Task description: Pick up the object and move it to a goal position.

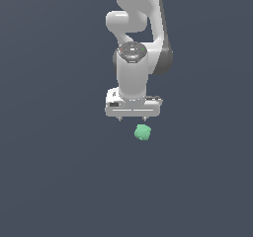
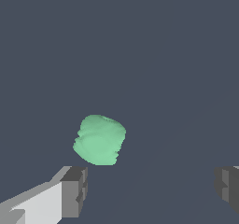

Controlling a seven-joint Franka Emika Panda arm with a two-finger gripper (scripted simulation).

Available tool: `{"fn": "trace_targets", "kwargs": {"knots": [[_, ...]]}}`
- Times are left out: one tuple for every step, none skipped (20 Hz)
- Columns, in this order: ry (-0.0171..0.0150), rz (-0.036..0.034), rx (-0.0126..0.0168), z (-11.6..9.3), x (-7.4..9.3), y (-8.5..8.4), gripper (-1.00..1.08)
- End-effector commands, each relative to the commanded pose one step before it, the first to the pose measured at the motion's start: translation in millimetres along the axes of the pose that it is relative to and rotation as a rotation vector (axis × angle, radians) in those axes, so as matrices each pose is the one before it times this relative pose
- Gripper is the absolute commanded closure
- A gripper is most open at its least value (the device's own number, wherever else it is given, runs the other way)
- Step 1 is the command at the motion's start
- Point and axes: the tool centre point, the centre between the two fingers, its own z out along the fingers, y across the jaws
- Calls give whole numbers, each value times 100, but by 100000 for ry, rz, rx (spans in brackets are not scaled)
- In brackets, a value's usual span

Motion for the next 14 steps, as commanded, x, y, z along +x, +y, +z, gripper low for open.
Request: {"fn": "trace_targets", "kwargs": {"knots": [[5, 309, -32, 59, -2, -5, -92], [6, 297, -48, 71, -5, -38, -92], [6, 395, -40, 95, -7, -64, -92], [6, 501, -36, 118, -9, -83, -92], [7, 597, -37, 142, -12, -106, -92], [9, 696, -44, 165, -15, -121, -92], [12, 789, -62, 187, -19, -133, -92], [17, 888, -82, 211, -24, -144, -92], [21, 988, -99, 234, -29, -156, -92], [26, 1086, -109, 258, -36, -173, -92], [29, 1188, -114, 281, -43, -191, -92], [34, 1286, -121, 304, -52, -209, -92], [40, 1386, -133, 327, -61, -222, -92], [47, 1484, -146, 350, -72, -236, -92]]}}
